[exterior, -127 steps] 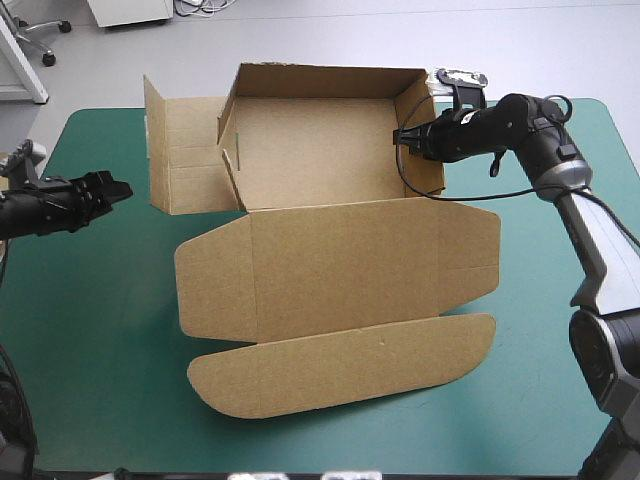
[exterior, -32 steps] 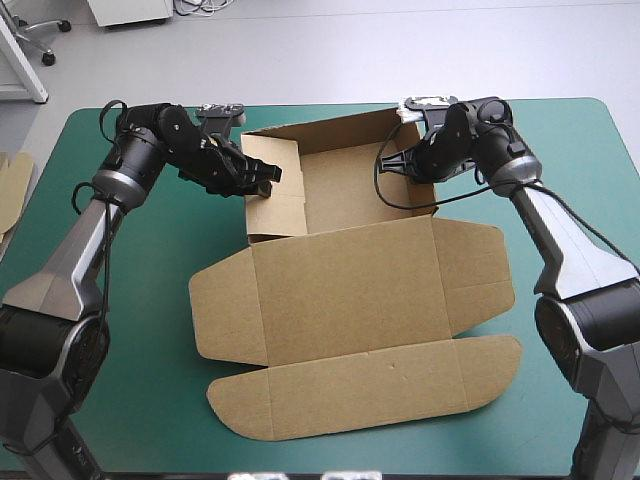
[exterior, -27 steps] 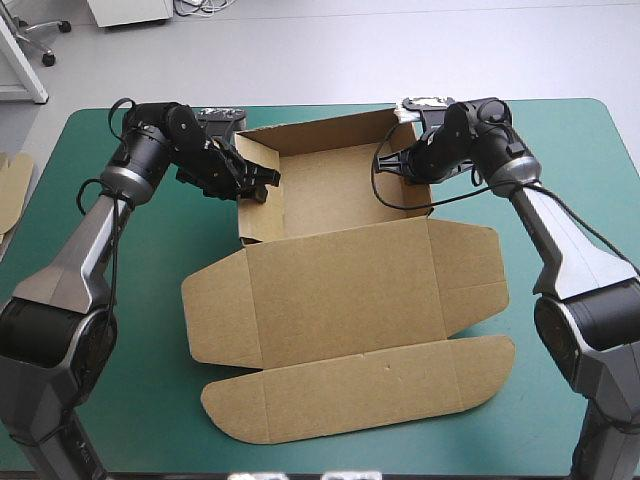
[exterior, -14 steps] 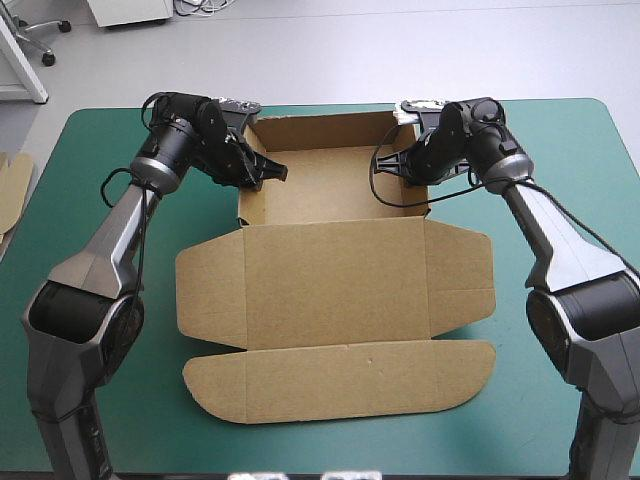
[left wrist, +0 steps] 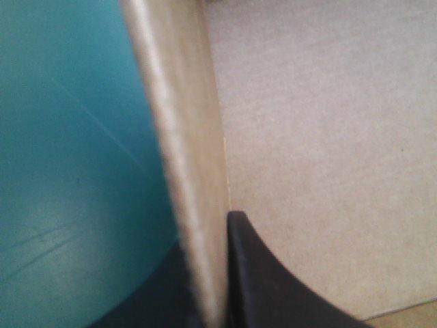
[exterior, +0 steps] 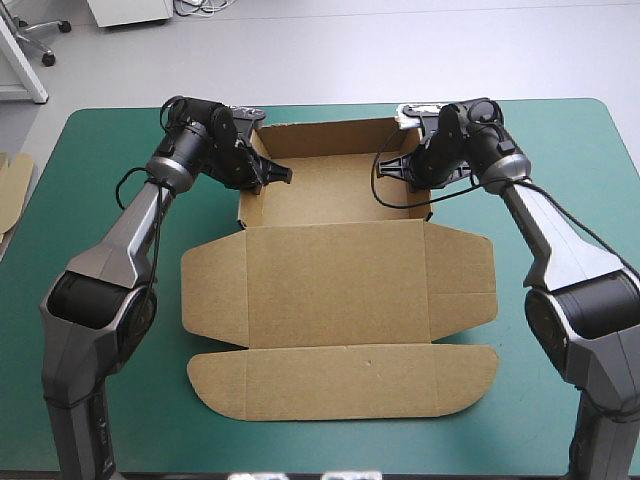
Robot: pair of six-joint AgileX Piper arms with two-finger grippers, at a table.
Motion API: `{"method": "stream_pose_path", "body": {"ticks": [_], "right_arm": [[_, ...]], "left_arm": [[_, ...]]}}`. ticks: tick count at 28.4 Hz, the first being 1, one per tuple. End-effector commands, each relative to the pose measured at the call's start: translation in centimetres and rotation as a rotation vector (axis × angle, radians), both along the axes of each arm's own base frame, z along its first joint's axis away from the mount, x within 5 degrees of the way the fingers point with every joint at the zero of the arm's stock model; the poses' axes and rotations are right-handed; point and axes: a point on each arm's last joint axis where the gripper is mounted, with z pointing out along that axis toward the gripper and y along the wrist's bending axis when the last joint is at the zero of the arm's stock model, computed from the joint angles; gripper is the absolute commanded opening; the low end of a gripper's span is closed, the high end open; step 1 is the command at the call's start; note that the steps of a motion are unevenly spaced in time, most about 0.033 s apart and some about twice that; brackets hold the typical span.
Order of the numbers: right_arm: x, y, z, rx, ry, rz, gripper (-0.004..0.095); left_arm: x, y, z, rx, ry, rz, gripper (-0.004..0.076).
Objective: Fold the box
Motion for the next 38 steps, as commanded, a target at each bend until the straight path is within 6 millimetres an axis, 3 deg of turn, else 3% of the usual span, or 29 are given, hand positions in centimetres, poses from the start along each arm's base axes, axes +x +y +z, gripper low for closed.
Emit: {"method": "stream_pose_path", "body": {"ticks": [1, 7, 16, 20, 35, 38], "right_arm": [[-1.1, -0.2, 3.9, 0.013, -0.116, 0.036, -0.0012], [-0.8, -0.2, 2.2, -0.041, -0.037, 0.055, -0.0012], [0.0, 0.2, -0.4, -0.085, 0.03, 0.065, -0.0012], [0.4, 0.1, -1.1, -0.108, 0.045, 0.064, -0.0012], [0.7, 0.2, -2.2, -0.108, 0.08, 0.064, -0.0012], [0.7, 0.2, -2.2, -0.112, 0.08, 0.071, 0.0058]], "left_arm": [[-1.2, 0.0, 2.7, 0.023, -0.045, -0.026, -0.0014], [-0.8, 0.3, 2.1, 0.055, -0.04, 0.005, -0.0014], [0.5, 0.1, -0.9, 0.102, 0.013, 0.018, -0.0014], [1.0, 0.4, -1.8, 0.202, 0.001, 0.018, -0.0014], [1.4, -0.3, -2.8, 0.28, -0.032, 0.032, -0.0014], [1.6, -0.4, -3.4, 0.282, -0.017, 0.03, -0.0014]]}}
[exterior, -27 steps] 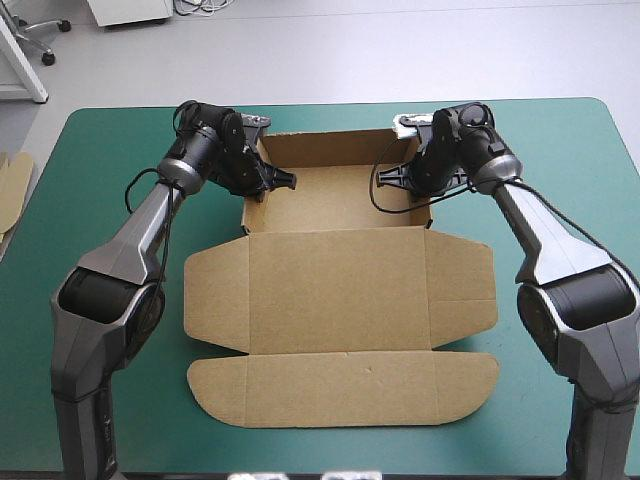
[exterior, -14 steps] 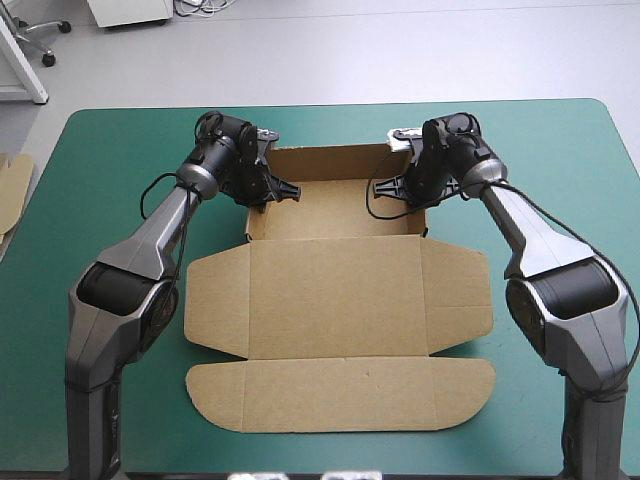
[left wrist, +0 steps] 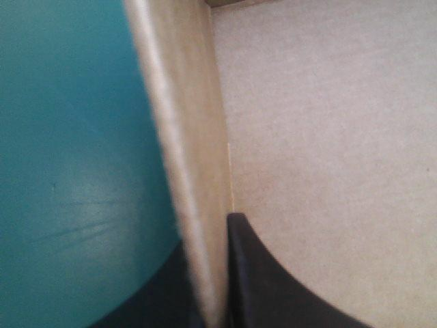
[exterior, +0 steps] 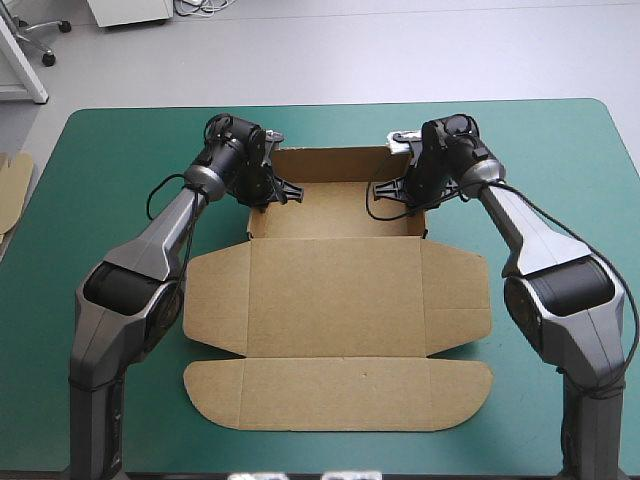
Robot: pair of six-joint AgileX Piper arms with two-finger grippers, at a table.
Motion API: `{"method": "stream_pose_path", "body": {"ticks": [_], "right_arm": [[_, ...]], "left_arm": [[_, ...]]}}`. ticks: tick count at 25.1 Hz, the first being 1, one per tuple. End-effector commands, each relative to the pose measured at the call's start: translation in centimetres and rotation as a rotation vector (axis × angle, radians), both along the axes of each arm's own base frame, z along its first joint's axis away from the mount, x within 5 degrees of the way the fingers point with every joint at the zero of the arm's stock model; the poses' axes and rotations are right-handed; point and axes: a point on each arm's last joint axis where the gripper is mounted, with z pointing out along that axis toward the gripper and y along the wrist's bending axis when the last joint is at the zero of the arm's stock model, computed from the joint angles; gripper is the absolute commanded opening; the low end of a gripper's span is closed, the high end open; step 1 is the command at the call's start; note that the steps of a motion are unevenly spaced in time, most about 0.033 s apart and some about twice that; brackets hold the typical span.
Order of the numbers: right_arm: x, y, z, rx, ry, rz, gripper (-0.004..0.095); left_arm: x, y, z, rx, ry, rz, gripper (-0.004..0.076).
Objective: Fold the box
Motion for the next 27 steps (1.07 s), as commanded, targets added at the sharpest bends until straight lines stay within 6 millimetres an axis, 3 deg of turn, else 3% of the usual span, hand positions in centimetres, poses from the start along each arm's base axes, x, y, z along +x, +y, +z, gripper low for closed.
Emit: {"method": "stream_pose_path", "body": {"ticks": [1, 2, 3, 5, 9, 18, 22, 27], "right_arm": [[-0.8, -0.5, 3.5, -0.015, -0.072, 0.056, 0.0106], [-0.8, -0.5, 3.5, -0.015, -0.074, 0.056, 0.0246], [-0.8, -0.5, 3.5, -0.015, -0.073, 0.056, 0.0326], [-1.0, -0.6, 3.9, -0.012, -0.082, 0.056, 0.0558], [-1.7, -0.9, 6.1, -0.001, -0.142, 0.054, 0.0593], [-4.0, -1.6, 10.6, 0.037, -0.239, 0.053, 0.0589], [-5.4, -2.1, 13.2, 0.06, -0.313, 0.051, 0.058], [-7.6, -2.8, 16.8, 0.076, -0.428, 0.085, 0.0494]], "left_arm": [[0.2, 1.6, 1.9, 0.131, -0.08, -0.016, -0.0014], [0.3, 1.5, 2.0, 0.115, -0.094, -0.015, -0.0001], [0.3, 1.5, 2.0, 0.11, -0.095, -0.016, 0.0012], [0.2, 1.3, 2.4, 0.081, -0.101, -0.016, 0.0171], [-0.3, 0.8, 3.8, -0.004, -0.123, -0.02, 0.0567], [-2.7, 1.0, 8.8, -0.09, -0.196, -0.07, 0.0564], [-4.0, 1.4, 11.3, -0.115, -0.255, -0.093, 0.0484], [-6.4, 2.4, 13.9, -0.154, -0.348, -0.098, 0.0399]]}}
